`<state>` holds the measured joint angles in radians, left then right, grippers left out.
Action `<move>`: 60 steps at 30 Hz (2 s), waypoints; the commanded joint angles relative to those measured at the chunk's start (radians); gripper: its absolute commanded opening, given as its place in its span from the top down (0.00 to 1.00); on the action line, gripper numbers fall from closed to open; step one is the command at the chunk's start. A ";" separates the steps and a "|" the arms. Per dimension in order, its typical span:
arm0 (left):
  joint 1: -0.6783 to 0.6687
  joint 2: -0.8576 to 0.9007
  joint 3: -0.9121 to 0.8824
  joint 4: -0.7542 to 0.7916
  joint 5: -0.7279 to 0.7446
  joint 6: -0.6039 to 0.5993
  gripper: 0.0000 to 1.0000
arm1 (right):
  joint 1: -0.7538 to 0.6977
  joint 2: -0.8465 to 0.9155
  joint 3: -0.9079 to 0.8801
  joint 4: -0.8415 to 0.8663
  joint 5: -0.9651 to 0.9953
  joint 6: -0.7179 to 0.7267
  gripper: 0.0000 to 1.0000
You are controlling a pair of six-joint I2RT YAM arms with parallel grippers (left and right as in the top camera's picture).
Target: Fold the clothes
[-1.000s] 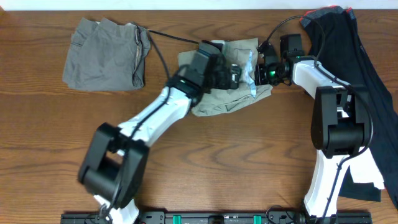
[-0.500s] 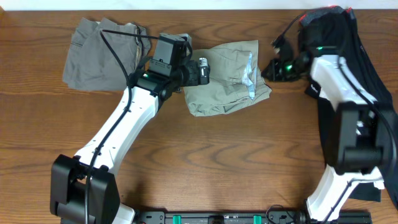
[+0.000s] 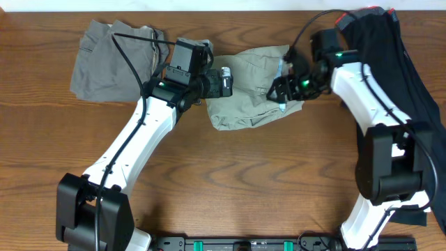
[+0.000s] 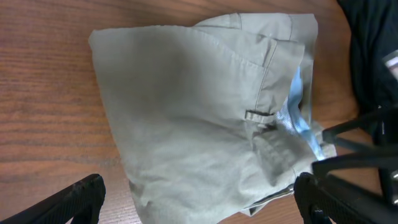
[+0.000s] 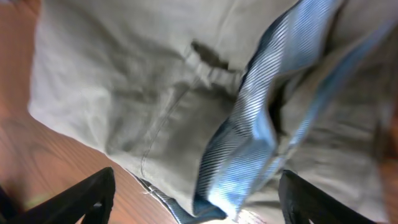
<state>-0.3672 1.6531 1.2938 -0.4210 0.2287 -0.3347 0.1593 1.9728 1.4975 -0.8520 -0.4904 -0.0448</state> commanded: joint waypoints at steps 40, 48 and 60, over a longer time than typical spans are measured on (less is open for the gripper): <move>0.004 0.004 0.012 -0.046 -0.044 0.027 0.02 | 0.001 0.078 -0.072 0.439 0.321 0.107 0.99; 0.004 0.004 0.009 -0.047 -0.077 0.027 0.02 | -0.035 0.056 -0.042 0.397 0.330 0.095 0.58; 0.032 0.050 0.005 0.080 -0.237 0.027 0.62 | 0.098 -0.127 0.007 0.306 0.155 -0.002 0.99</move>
<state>-0.3523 1.6642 1.2942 -0.3740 0.0372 -0.3141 0.1955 1.8305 1.4994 -0.5365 -0.2741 -0.0032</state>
